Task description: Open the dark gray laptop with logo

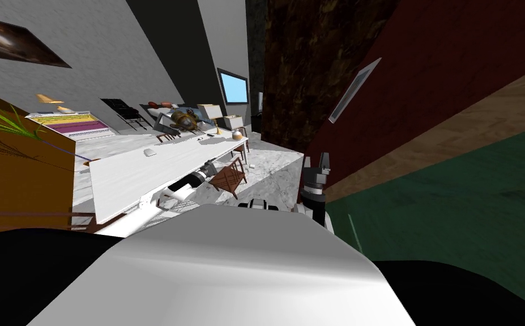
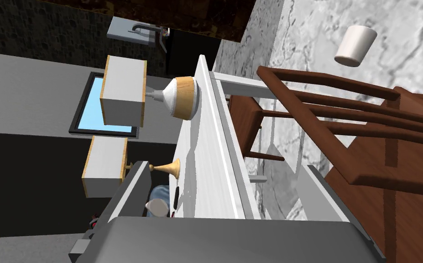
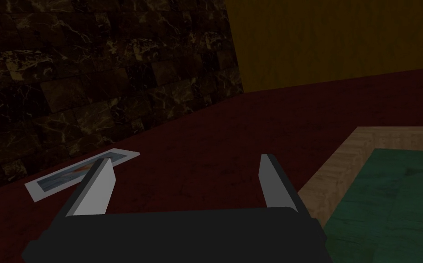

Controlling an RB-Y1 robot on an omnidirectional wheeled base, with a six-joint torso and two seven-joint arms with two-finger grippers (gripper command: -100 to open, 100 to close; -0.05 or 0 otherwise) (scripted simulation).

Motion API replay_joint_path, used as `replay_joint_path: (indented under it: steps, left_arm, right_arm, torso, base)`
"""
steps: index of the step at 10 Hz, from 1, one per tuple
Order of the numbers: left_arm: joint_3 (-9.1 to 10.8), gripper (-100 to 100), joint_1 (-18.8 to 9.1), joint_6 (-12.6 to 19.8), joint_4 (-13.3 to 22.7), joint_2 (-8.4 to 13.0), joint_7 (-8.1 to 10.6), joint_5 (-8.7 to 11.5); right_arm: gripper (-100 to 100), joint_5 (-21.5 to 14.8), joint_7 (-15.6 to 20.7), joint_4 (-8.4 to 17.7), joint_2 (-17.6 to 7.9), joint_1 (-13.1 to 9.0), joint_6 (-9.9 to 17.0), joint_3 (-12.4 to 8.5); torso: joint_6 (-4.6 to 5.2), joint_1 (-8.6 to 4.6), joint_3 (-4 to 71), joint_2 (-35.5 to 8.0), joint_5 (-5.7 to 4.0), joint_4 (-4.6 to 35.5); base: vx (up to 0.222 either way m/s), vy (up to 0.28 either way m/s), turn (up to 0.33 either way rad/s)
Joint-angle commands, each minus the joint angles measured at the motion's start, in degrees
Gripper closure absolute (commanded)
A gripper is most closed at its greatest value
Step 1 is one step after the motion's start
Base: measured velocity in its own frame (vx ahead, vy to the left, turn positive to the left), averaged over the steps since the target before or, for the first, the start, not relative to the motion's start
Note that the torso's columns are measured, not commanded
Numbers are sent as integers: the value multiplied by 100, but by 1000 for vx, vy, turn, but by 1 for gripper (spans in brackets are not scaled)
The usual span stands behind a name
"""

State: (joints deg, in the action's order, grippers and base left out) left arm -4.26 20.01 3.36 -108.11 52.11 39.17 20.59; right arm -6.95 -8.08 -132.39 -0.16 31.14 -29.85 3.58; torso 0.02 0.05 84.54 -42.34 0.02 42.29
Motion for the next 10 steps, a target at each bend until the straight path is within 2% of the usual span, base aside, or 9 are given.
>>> replay_joint_path:
  steps: [1, 2, 4, 5, 6, 7, 8, 9, 10]
  left_arm:
    - [70, -100, -60, 315, 199, 343, 375, 155]
    - [144, -100, -100, 511, 362, 571, 571, 282]
    - [228, -100, -139, 818, 524, 809, 855, 410]
    - [228, -100, -139, 832, 524, 873, 978, 410]
    - [320, -100, -179, 1066, 683, 1115, 1166, 537]
    - [320, -100, -179, 1091, 683, 1132, 1284, 537]
    - [419, -100, -218, 1347, 839, 1330, 1462, 664]
    - [419, -100, -218, 1347, 839, 1387, 1591, 664]
    - [524, -100, -256, 1601, 989, 1614, 1775, 791]
  right_arm:
    - [0, 0, 0, 0, 0, 0, 0, 0]
    - [0, 0, 0, 0, -1, 0, 0, -1]
    - [0, 0, 0, 0, -1, 1, 0, -1]
    - [0, 0, 0, 0, -1, 1, 0, -1]
    - [0, 0, 0, 0, 0, 1, 0, 0]
    - [0, 0, 0, 0, 0, 1, 0, -1]
    - [0, 0, 0, 0, -1, 1, 0, -1]
    - [0, 0, 0, 0, -1, 2, 0, -1]
    - [0, 0, 0, 0, -1, 1, 0, -1]
  torso:
    - [-2, 11, -1, 0, 3, 1]
    - [-3, 13, -3, -5, 3, 2]
    - [-1, -6, 7, 12, -2, -3]
    - [-4, -6, 10, 17, -2, -4]
    - [3, -16, 9, 15, -4, -4]
    - [-2, -14, 8, 15, -5, -3]
    - [-2, 0, 0, 0, 0, 0]
    - [-3, -5, 5, 11, -1, -1]
    - [-2, 0, -1, -3, -1, 1]
  base:
    - [128, -59, 5]
    - [166, -69, 42]
    - [182, -67, 105]
    - [203, -100, 4]
    - [222, -105, 35]
    - [188, -78, 95]
    - [233, -101, 106]
    - [193, -85, 98]
    - [214, -93, 135]
